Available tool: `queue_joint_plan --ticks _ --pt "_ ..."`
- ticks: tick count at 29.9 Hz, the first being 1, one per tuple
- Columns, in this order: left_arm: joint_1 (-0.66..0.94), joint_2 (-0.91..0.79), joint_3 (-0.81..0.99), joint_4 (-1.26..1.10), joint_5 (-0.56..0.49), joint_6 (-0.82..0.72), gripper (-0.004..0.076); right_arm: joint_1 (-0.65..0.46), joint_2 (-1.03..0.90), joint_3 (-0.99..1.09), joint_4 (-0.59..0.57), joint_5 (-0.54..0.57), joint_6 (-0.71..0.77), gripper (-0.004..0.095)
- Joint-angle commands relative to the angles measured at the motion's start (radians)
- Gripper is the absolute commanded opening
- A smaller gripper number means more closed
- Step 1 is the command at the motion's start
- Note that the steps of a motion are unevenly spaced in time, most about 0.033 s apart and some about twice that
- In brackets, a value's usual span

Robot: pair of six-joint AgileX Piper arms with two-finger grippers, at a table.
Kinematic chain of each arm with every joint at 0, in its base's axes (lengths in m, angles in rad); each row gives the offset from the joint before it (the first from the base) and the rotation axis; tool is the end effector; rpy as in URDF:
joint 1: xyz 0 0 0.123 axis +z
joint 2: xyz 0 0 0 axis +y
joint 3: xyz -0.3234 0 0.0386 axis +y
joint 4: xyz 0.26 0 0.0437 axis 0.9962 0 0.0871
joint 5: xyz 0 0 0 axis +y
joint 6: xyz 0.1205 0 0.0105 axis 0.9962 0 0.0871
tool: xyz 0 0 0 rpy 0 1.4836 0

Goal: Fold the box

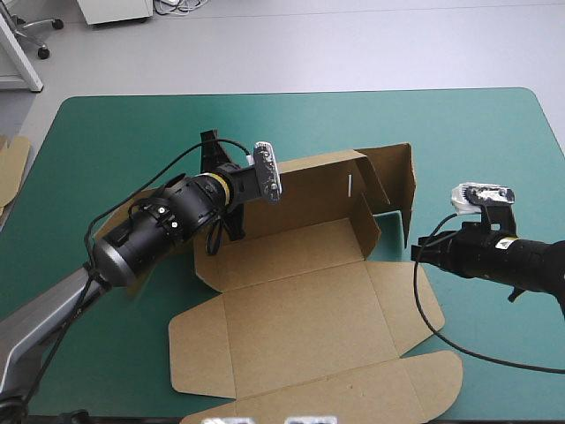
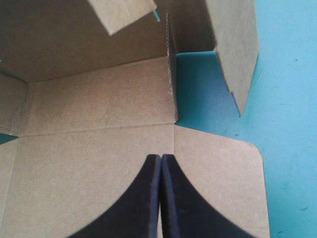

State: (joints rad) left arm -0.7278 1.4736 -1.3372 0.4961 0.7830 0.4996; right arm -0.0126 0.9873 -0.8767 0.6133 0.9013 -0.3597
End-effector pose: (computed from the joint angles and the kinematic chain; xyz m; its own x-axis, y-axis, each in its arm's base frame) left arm 0.2902 -0.2041 0.3774 0.0038 0.9575 -0.2883 0.6843 0.2077 0.6990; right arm 0.1911 0.0522 0.3496 -0.7490 0.0559 -0.6602 -0.2563 0.8944 0.3665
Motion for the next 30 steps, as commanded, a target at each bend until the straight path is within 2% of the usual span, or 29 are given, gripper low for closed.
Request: queue_joint_plan --ticks 1,9,15,21,30 --pt "-0.05 -0.057 0.033 0.029 0.01 -0.091 -0.0014 0.0 -0.01 -0.034 0.033 -0.027 -0.001 -0.0032" --pt "-0.101 -0.075 0.117 0.113 0.02 -0.211 -0.0014 0.0 -0.01 -0.043 0.04 -0.029 0.007 -0.0032" --pt "-0.101 -0.075 0.204 0.245 -0.052 -0.329 -0.0014 0.0 0.01 -0.135 0.082 -0.065 0.007 -0.0032" --pt "-0.101 -0.075 0.247 0.344 -0.084 -0.431 -0.0014 0.0 0.147 -0.313 0.088 0.0 0.033 -0.0032" --pt "-0.106 -0.075 0.291 0.494 -0.1 -0.543 -0.0014 0.0 0.34 -0.544 0.128 0.024 0.033 -0.0032"
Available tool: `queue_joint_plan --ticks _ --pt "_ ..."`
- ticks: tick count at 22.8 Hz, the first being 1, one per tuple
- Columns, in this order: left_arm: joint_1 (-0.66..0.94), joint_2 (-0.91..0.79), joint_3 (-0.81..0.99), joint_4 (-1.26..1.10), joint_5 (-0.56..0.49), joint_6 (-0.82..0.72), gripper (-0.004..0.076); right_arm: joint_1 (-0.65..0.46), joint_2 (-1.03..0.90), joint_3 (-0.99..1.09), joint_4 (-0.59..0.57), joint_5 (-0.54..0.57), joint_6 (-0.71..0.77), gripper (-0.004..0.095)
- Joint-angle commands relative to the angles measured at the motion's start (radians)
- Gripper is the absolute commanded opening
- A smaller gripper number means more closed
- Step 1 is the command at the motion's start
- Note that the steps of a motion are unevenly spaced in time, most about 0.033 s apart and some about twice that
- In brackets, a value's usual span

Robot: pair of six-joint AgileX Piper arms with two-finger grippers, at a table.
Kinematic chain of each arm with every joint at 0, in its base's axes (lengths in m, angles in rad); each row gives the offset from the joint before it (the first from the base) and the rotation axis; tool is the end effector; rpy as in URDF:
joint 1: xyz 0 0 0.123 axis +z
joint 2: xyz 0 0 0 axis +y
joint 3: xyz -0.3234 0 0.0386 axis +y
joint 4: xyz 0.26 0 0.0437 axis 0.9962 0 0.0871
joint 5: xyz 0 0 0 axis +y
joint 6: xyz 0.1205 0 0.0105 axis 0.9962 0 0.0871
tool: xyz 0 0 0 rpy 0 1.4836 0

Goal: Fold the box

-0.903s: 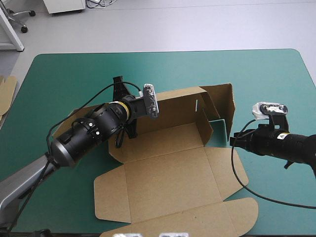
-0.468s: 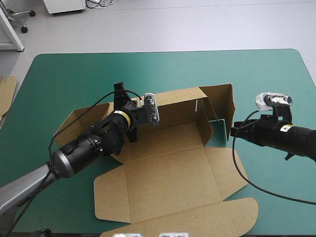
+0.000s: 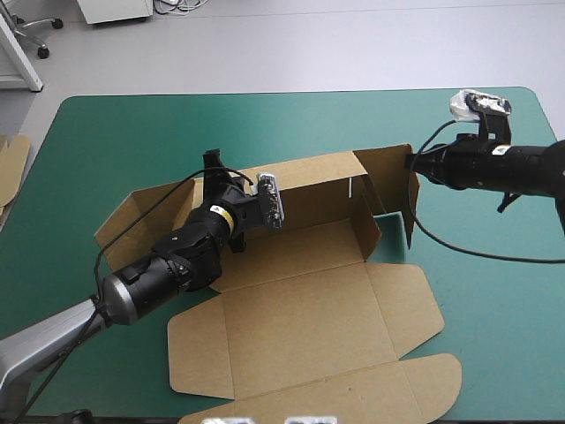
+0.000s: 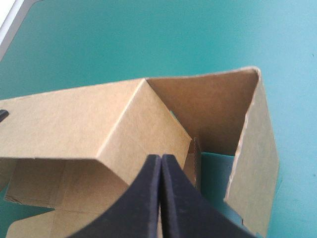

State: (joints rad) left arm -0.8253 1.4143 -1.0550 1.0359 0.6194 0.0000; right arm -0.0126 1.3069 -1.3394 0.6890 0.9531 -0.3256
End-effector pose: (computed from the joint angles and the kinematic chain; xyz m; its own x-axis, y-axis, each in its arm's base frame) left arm 0.2694 -0.2027 0.3370 0.0597 0.9680 -0.2438 0.5314 0.1759 0.8287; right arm 0.2907 0.0590 0.4302 -0.6907 0.1107 -0.7147 -0.3030 0.8530 0.4249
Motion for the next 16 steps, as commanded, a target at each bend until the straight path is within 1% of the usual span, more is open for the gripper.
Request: queue_joint_plan --ticks 1,3,5,8,13,16 --pt "-0.014 -0.016 0.01 -0.041 0.065 -0.043 -0.0014 0.0 0.042 -0.103 0.061 -0.028 -0.001 -0.0032" --pt "-0.026 -0.016 0.01 -0.024 0.061 -0.043 -0.0014 0.0 0.085 -0.143 0.081 -0.024 -0.001 -0.0032" --pt "-0.043 -0.016 0.01 0.031 0.069 -0.045 -0.0014 0.0 0.149 -0.199 0.146 0.021 -0.012 -0.0032" --pt "-0.048 -0.016 0.01 0.06 0.096 -0.063 -0.0014 0.0 0.219 -0.263 0.151 0.042 -0.012 -0.0032" --pt "-0.051 -0.016 0.01 0.043 0.087 -0.063 -0.0014 0.0 0.362 -0.387 0.143 0.039 -0.002 -0.0032" --pt "-0.051 -0.016 0.01 0.043 0.087 -0.063 -0.0014 0.0 0.434 -0.451 0.138 0.071 0.015 -0.0032"
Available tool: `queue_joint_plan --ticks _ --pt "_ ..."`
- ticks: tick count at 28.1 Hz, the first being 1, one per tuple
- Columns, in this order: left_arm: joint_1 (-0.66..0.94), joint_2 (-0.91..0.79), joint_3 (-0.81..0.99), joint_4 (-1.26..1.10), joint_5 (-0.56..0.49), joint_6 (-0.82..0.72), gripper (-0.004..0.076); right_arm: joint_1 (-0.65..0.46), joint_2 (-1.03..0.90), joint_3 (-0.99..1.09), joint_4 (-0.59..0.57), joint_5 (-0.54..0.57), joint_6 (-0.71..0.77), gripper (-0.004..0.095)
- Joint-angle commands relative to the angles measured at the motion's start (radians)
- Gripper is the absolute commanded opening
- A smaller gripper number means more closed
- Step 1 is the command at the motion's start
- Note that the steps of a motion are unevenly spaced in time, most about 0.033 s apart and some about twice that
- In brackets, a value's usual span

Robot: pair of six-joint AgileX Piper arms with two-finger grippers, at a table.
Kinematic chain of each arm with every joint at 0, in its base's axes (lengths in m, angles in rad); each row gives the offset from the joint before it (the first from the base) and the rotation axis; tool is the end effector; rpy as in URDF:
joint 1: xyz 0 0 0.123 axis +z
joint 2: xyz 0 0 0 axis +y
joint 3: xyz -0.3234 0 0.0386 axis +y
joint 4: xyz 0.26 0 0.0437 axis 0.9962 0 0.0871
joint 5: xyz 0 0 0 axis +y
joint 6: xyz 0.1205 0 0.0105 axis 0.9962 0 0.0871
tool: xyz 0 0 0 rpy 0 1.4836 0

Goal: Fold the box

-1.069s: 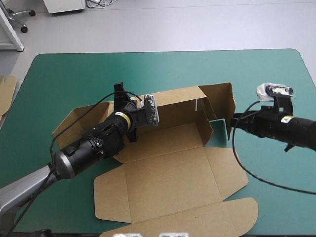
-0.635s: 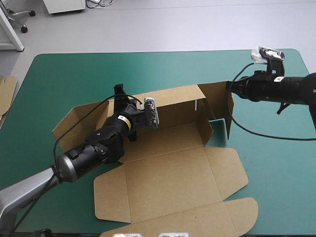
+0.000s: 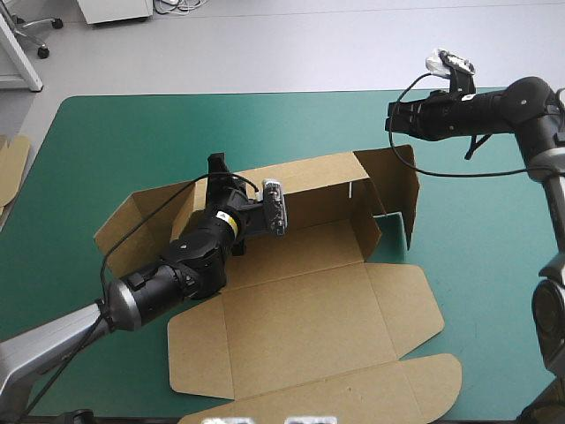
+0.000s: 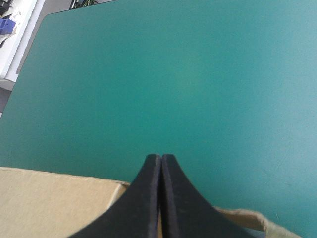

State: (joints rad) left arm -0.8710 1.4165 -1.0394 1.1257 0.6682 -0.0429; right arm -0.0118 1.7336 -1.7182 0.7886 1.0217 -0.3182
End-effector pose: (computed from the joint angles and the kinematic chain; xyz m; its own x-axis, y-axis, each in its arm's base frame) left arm 0.2630 -0.2073 0.3353 0.0760 0.9800 -0.1837 0.4992 0.1221 0.8578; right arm 0.4201 0.0682 0.4075 -0.7655 0.1402 -0.6280 -0.2970 0.7888 0.5381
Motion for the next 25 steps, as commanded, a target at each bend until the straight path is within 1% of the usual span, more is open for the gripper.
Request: queue_joint_plan --ticks 1,4,6,7,14,23,25 --pt "-0.005 -0.018 -0.006 -0.047 0.036 -0.02 -0.0014 -0.001 0.042 -0.097 0.033 0.035 0.009 -0.0032" --pt "-0.005 -0.018 -0.006 -0.047 0.036 -0.019 -0.0014 -0.001 0.08 -0.11 0.015 0.083 0.013 -0.0032" --pt "-0.005 -0.018 -0.006 -0.047 0.034 -0.016 -0.0014 -0.003 0.088 -0.113 -0.024 0.132 0.017 -0.0032" --pt "-0.005 -0.018 -0.006 -0.047 0.034 -0.016 -0.0014 -0.003 0.088 -0.113 -0.026 0.147 0.017 -0.0032" --pt "-0.005 -0.018 -0.006 -0.062 0.024 -0.016 -0.0014 -0.004 0.057 -0.113 -0.051 0.224 0.017 -0.0032" --pt "-0.005 -0.018 -0.006 -0.062 0.022 -0.021 -0.0014 -0.004 0.019 -0.079 -0.089 0.224 0.015 -0.0033" --pt "-0.005 -0.018 -0.006 -0.062 0.02 -0.023 -0.0014 -0.004 0.014 -0.051 -0.089 0.208 0.005 -0.0033"
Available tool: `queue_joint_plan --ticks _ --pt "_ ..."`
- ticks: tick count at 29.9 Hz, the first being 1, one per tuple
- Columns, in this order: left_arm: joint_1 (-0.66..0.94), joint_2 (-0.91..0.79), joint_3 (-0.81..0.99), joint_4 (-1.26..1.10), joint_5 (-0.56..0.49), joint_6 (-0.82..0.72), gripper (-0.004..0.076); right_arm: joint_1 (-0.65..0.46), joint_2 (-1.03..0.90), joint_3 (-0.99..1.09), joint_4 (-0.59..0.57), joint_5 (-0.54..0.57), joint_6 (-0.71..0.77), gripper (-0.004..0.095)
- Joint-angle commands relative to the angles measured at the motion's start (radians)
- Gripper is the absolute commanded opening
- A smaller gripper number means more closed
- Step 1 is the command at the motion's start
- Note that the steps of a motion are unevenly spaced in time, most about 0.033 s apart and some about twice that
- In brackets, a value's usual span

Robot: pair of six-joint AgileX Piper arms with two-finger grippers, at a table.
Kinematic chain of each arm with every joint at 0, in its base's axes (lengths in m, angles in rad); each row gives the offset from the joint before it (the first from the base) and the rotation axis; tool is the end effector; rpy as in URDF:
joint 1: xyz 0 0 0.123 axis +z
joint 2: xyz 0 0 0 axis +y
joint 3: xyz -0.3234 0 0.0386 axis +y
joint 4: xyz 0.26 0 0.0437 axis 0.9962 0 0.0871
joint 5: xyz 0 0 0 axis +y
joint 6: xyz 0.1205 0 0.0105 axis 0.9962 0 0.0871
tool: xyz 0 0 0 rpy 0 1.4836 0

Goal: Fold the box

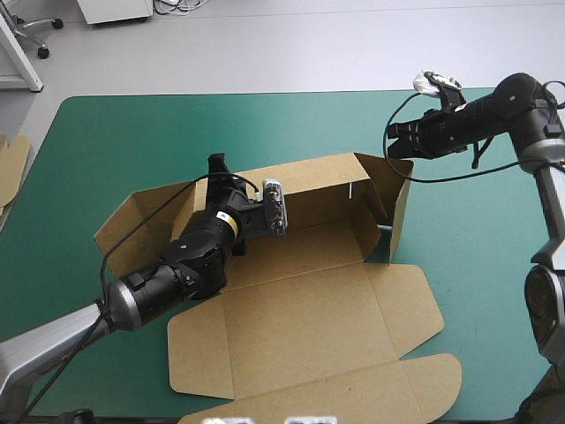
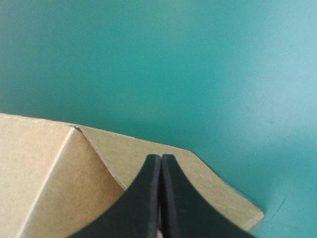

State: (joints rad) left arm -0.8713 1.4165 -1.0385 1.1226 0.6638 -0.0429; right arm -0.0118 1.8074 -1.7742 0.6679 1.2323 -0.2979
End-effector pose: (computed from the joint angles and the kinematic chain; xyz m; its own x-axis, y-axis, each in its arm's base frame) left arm 0.2627 -0.2079 0.3349 0.0787 0.9792 -0.1872 0.5018 0.1234 0.8562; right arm 0.4204 0.0657 0.3761 -0.8775 -0.0235 -0.4791 -0.2947 0.8144 0.4998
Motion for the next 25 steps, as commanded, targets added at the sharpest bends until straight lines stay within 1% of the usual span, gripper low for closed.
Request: queue_joint_plan --ticks 1,5,8,11,15,18,21,25 --pt "-0.005 -0.018 -0.006 -0.059 0.025 -0.023 -0.0014 -0.004 -0.062 0.021 0.032 -0.01 -0.021 -0.0033" --pt "-0.005 -0.018 -0.006 -0.059 0.025 -0.025 -0.0014 -0.004 -0.08 0.081 0.038 -0.023 -0.047 -0.0034" --pt "-0.005 -0.018 -0.006 -0.059 0.025 -0.027 -0.0014 -0.004 -0.11 0.129 0.083 -0.057 -0.099 -0.0034" --pt "-0.005 -0.018 -0.006 -0.059 0.021 -0.027 -0.0014 -0.004 -0.134 0.168 0.08 -0.072 -0.135 -0.0033" --pt "-0.005 -0.018 -0.006 -0.067 0.015 -0.029 -0.0014 -0.004 -0.164 0.252 0.123 -0.108 -0.207 -0.0033" --pt "-0.005 -0.018 -0.006 -0.067 0.015 -0.029 -0.0014 -0.004 -0.187 0.328 0.161 -0.126 -0.278 -0.0033" --pt "-0.005 -0.018 -0.006 -0.071 0.015 -0.029 -0.0014 -0.004 -0.219 0.405 0.197 -0.169 -0.361 -0.0033" --pt "-0.005 -0.018 -0.006 -0.09 0.009 -0.029 -0.0014 -0.004 -0.274 0.496 0.275 -0.217 -0.522 -0.0033"
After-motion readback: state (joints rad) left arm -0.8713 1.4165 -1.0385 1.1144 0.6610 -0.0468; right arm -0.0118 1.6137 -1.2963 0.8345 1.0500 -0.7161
